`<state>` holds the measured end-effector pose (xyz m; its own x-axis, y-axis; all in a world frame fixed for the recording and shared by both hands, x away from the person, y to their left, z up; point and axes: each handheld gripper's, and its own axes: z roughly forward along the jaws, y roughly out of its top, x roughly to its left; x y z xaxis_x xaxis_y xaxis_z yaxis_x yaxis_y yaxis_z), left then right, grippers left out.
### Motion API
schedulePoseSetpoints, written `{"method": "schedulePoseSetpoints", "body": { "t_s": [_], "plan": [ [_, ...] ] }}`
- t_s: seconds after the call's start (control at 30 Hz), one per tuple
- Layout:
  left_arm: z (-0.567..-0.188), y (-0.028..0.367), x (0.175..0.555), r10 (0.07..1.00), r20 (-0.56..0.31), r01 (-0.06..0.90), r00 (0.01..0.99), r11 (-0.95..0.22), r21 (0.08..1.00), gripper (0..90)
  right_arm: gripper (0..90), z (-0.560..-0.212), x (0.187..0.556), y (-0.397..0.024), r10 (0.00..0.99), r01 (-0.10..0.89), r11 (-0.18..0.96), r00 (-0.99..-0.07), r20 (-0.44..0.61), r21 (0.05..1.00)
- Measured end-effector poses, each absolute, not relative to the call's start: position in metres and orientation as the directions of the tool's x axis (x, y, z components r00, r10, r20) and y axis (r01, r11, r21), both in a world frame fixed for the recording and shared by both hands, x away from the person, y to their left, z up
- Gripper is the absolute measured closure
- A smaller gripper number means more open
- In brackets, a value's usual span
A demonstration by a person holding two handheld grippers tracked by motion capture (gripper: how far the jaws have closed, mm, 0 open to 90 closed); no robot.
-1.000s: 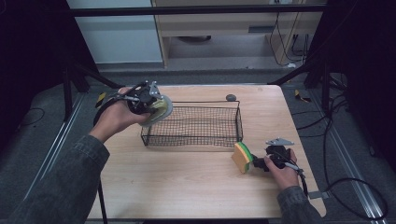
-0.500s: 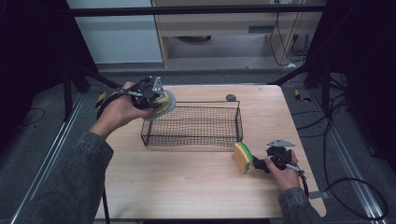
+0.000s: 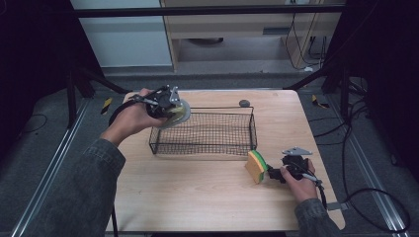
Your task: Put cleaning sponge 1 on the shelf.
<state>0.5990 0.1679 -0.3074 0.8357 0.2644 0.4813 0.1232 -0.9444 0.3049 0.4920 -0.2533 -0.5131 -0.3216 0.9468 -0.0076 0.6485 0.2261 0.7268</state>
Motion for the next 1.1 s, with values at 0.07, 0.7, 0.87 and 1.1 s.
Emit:
{"method": "schedulePoseSetpoints", "body": {
  "t_s": [0.07, 0.7, 0.87, 1.1],
  "plan": [
    [-0.307, 0.168, 0.599, 0.264, 0.483, 0.121, 0.835, -0.944, 0.308, 69.9, 1.4, -0.513, 0.492, -0.254, 0.946, 0.649, 0.23, -0.323, -0.011, 0.725],
    [-0.313, 0.174, 0.603, 0.243, 0.492, 0.118, 0.836, -0.955, 0.272, 69.8, 1.4, -0.513, 0.492, -0.254, 0.946, 0.65, 0.231, -0.324, -0.011, 0.724],
    [-0.319, 0.175, 0.604, 0.242, 0.483, 0.122, 0.842, -0.956, 0.267, 69.8, 1.4, -0.513, 0.492, -0.254, 0.946, 0.65, 0.23, -0.323, -0.011, 0.724],
    [-0.319, 0.172, 0.602, 0.22, 0.484, 0.102, 0.847, -0.961, 0.258, 69.8, 1.4, -0.513, 0.492, -0.254, 0.946, 0.65, 0.23, -0.324, -0.01, 0.724]
  ]
}}
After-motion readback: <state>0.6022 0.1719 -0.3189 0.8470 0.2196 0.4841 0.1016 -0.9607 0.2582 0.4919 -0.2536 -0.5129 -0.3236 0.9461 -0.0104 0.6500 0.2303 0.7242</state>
